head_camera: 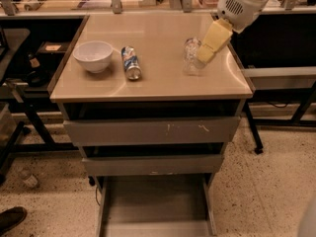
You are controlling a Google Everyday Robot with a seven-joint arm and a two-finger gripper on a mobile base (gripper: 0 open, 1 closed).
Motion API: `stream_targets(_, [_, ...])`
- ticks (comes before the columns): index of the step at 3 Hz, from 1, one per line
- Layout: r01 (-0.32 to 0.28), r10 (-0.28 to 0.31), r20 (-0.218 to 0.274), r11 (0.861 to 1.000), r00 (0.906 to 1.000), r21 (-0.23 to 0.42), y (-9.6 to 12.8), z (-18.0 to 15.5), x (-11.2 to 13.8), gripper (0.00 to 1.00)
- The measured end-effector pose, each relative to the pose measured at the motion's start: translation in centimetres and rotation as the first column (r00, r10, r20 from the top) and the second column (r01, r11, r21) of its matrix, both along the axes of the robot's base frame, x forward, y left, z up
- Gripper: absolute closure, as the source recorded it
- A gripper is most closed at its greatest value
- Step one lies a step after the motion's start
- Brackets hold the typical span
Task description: Place water bottle into bottom drawer
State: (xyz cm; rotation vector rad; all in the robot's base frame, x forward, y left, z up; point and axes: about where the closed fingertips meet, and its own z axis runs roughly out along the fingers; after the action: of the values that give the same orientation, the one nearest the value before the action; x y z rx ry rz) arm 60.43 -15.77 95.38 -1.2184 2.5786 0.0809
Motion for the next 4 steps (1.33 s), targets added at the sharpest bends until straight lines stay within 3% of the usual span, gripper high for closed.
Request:
stream_targets(1, [0.052,-0.051,-0.015,0.998,0.9986,0.026,0.6,-0.7,2.5,0.0])
stream_targets(2, [0.061,-0.061,-0.004,0.994,0.9981,0.086,1.4,-1.3,3.7,0.0])
stream_targets(3, [0.06,-0.06,-0.002,0.994,0.9982,0.089,1.5,-1.3,3.8,0.0])
stream_targets(4, [0.082,-0.079,-0.032,0.989,0.9964,0.126,2.4,-2.5,5.3,0.0])
